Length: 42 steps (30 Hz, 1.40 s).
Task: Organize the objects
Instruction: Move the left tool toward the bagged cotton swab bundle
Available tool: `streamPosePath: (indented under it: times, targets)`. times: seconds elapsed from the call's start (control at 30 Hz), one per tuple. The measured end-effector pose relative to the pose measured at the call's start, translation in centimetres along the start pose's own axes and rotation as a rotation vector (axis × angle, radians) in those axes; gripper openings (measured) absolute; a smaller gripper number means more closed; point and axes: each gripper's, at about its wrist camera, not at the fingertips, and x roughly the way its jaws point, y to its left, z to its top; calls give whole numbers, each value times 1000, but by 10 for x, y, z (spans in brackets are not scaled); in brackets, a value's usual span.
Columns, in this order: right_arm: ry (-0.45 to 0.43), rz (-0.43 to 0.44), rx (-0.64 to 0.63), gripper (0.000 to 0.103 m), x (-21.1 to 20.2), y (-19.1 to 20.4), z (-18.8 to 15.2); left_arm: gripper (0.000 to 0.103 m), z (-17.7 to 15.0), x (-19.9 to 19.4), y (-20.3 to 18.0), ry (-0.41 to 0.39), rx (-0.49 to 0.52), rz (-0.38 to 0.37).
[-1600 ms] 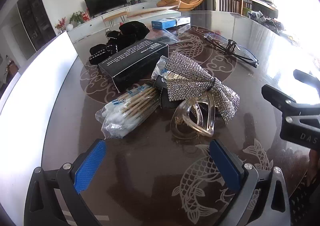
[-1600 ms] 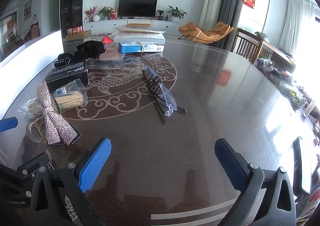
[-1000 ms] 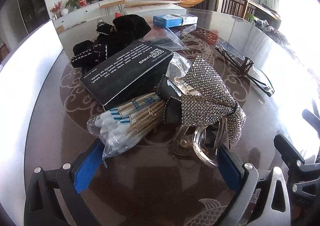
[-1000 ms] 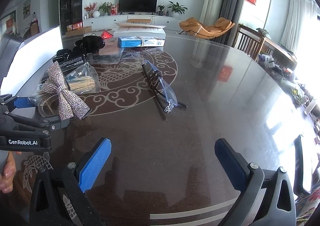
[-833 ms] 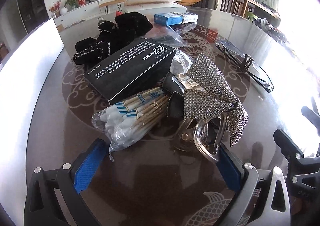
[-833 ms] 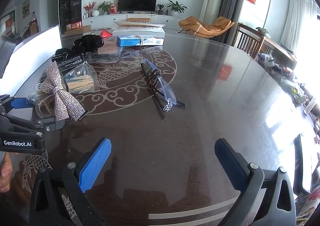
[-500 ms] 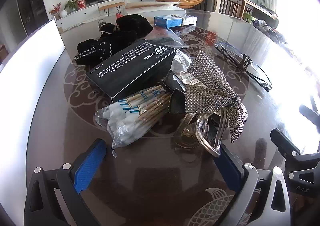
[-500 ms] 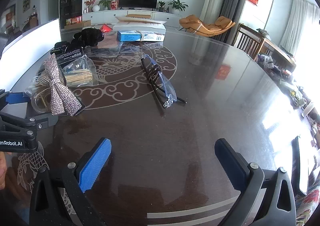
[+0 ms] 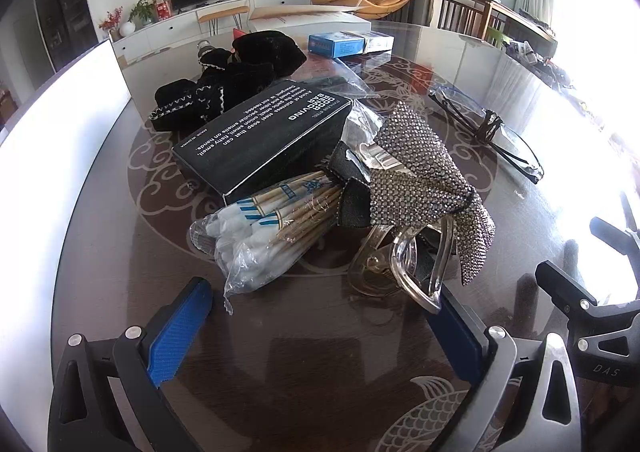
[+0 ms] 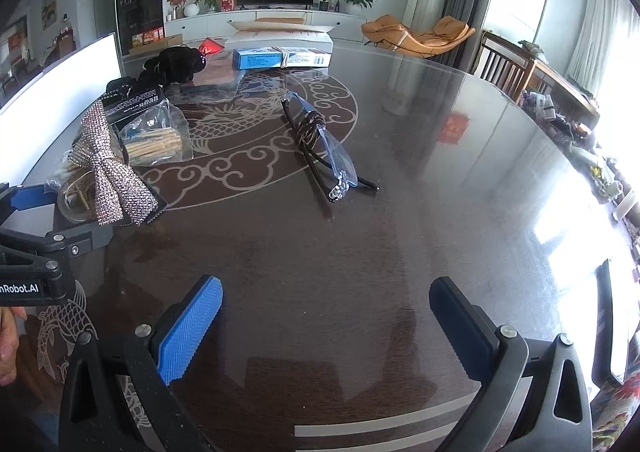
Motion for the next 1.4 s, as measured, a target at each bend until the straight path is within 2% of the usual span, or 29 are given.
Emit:
streamPosePath:
  times: [0.6, 0.9, 1.4]
  targets:
    - [34, 64, 60, 103, 5, -9, 0, 103, 1, -1, 0, 7, -1, 2]
    - [34, 65, 60, 103, 5, -9, -1, 103, -12, -10, -2, 30, 19, -12]
    - [34, 65, 60, 103, 5, -9, -1, 103, -23, -17, -1, 6, 12, -2]
